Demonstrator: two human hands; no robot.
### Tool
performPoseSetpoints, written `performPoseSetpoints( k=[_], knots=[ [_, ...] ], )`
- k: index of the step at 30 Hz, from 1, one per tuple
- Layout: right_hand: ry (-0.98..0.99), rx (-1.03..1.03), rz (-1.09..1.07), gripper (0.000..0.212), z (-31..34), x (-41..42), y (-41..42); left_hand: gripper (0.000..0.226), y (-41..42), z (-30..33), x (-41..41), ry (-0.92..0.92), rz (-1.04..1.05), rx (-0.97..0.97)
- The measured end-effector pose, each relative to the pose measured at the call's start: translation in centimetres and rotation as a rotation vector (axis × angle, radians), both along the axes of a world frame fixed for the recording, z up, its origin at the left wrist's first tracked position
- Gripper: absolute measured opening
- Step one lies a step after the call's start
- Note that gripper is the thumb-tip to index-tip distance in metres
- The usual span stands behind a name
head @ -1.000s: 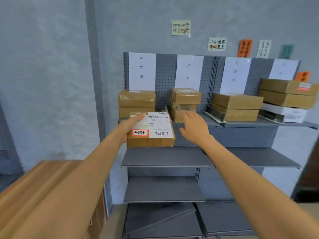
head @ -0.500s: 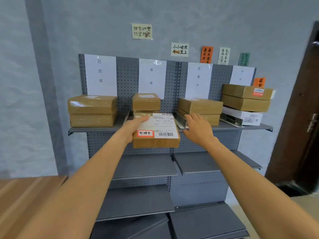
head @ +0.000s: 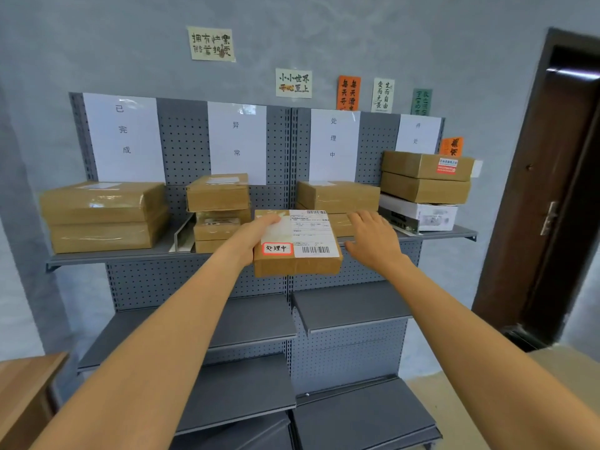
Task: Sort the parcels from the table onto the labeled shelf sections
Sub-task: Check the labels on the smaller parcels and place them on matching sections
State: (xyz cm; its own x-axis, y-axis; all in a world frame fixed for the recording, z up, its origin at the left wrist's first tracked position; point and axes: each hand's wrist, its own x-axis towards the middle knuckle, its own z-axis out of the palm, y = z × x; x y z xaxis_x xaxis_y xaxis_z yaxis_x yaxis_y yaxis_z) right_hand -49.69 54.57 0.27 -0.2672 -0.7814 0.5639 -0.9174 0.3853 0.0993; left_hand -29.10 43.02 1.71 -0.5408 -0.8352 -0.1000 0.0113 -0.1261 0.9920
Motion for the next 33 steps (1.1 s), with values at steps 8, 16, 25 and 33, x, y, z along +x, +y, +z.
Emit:
performPoseSetpoints(
  k=[8,16,25,33],
  knots=[
    [0.016,-0.013,-0.046,0.050,1.0,-5.4,-2.6,0.028,-3.7,0.7,-6.5,0.051,-0.076,0.029],
    [0.055,-0.056,-0.080,0.047,4.8,-10.7,-8.4,0.025,-9.3,3.8,-12.7,0.096,-0.097,0.001],
    [0.057,-0.072,-0.104,0.055,6.6,-15.8,-13.6,0.028,-15.2,5.6,-17.3,0.119,-0.100,-0.015],
    [0.040,-0.092,-0.050,0.054,7.2,-20.7,-17.5,0.030,-18.4,5.8,-21.6,0.119,-0.031,-0.034]
  ],
)
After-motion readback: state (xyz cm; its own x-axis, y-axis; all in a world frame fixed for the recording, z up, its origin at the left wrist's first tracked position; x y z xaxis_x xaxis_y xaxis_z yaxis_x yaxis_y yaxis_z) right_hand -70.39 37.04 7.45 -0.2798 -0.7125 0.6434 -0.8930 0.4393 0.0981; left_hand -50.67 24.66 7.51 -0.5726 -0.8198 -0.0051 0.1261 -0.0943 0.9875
